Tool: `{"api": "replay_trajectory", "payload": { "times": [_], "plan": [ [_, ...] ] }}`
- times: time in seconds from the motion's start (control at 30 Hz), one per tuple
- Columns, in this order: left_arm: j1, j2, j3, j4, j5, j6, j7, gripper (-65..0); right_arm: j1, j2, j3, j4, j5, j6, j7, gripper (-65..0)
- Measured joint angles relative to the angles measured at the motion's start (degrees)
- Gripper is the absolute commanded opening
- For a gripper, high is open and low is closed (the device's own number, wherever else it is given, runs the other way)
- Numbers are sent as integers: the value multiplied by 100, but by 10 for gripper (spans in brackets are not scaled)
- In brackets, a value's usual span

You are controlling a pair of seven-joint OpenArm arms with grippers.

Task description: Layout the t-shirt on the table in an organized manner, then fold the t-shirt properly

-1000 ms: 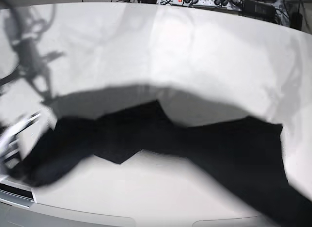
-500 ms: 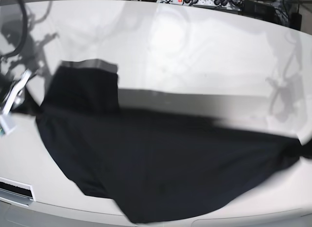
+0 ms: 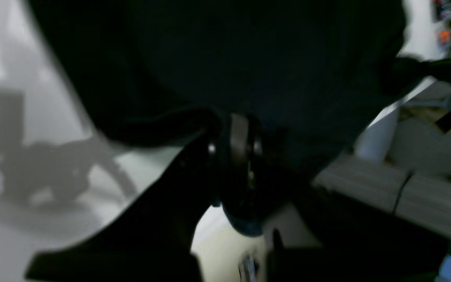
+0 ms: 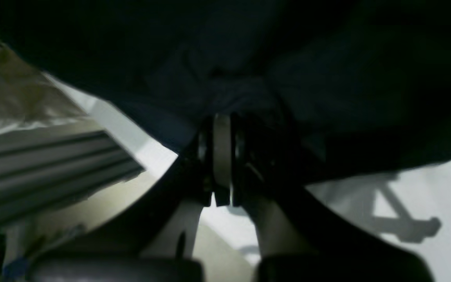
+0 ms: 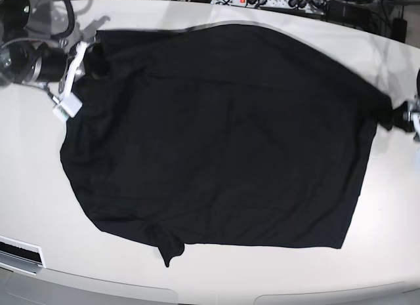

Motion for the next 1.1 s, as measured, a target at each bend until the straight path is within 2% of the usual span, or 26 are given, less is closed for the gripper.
{"api": "replay_trajectory", "payload": {
  "times": [0.23,0.37,0.5,0.6,0.77,0.9,1.03,1.1],
  "plan": [
    [-177,107,0,48,-280,2,-142,-650,282,151,7,0,-2,-63,13,-650],
    [68,-11,0,20,-184,2,-59,-650,15,133,4,0,-2,-66,-138,-650],
    [-2,-68,0,15,-188,2,-42,-650,39,129,20,0,-151,-103,-63,-650],
    [-33,-98,0,55,-278,2,-127,-650,-2,129,278,0,-127,-94,-63,-650],
    [319,-479,0,26,-227,0,-37,-650,-404,120,1080,254,435,-17,-33,-650],
    [245,-640,0,35,-293,4,-66,-650,-525,94,1720,529,881,48,11,-650],
    [240,-737,0,57,-332,4,-101,-650,-706,105,1930,533,1209,48,39,-650],
    [256,-717,0,50,-295,2,-74,-650,-874,4,1926,533,1316,48,-52,-650]
  ]
}}
